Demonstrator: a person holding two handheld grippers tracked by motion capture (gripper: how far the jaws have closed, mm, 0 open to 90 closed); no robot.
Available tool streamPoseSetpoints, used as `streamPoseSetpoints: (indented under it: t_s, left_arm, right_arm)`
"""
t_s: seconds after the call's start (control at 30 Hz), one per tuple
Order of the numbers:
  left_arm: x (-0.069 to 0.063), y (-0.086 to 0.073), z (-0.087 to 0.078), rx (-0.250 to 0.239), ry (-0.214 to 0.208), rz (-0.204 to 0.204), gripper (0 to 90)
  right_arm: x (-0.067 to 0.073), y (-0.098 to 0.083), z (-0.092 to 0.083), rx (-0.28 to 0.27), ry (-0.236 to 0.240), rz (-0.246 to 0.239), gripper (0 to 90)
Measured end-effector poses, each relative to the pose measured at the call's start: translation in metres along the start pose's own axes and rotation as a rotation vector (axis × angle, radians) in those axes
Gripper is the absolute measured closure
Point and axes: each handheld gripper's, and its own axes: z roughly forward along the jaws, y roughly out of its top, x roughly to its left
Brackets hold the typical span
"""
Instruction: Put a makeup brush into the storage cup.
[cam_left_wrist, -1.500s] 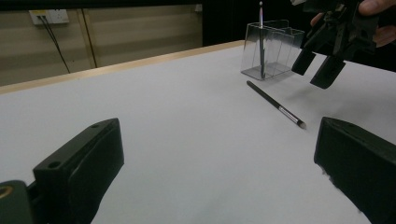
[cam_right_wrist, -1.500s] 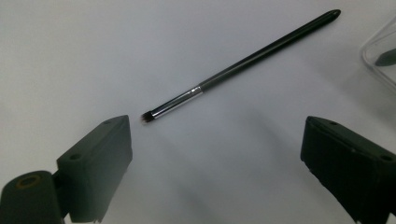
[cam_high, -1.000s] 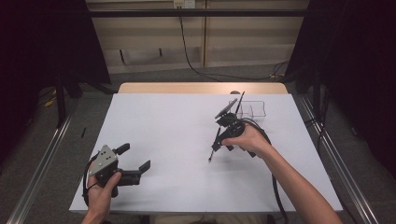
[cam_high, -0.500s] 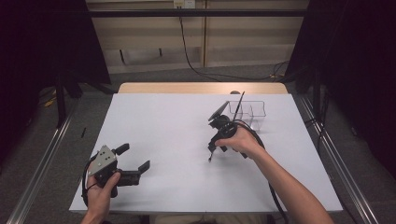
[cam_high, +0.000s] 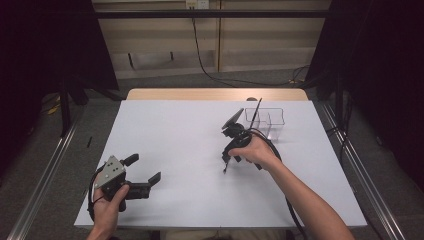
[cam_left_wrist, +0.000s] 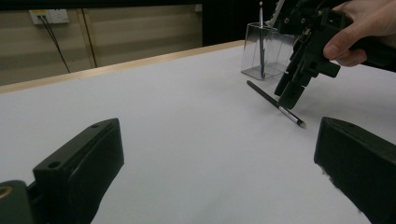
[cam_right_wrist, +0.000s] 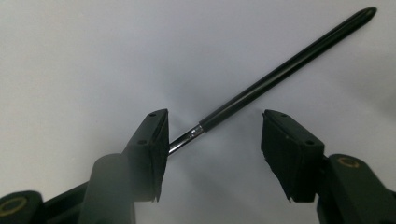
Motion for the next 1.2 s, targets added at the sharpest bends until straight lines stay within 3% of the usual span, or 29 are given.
streamPoseSetpoints:
  t_s: [0.27,0.47,0.6,0.7,0.93,1.2]
  left_arm:
    - [0.001,0.0,0.0,0.003,-0.002,-0.001,1.6]
    - [-0.001,0.0,0.001,0.001,-0.003,0.003,1.7]
    - [-0.001,0.0,0.001,0.001,-0.002,0.001,1.7]
    - [-0.001,0.0,0.001,0.001,-0.002,0.0,1.6]
    - [-0.001,0.0,0.001,0.004,-0.005,0.002,1.6]
    - [0.0,-0.001,0.001,0.005,-0.004,-0.002,1.6]
  right_arm:
    - [0.003,0.002,0.006,0.022,-0.009,0.025,45.7]
    - [0.008,0.001,0.008,0.021,-0.054,0.008,48.3]
    - [0.01,0.002,0.008,0.025,-0.11,0.002,61.5]
    - [0.007,0.002,0.007,0.028,-0.113,0.01,67.9]
    - [0.01,0.005,0.007,0.057,-0.138,-0.091,72.7]
    - [0.007,0.008,0.007,0.082,-0.108,-0.089,84.7]
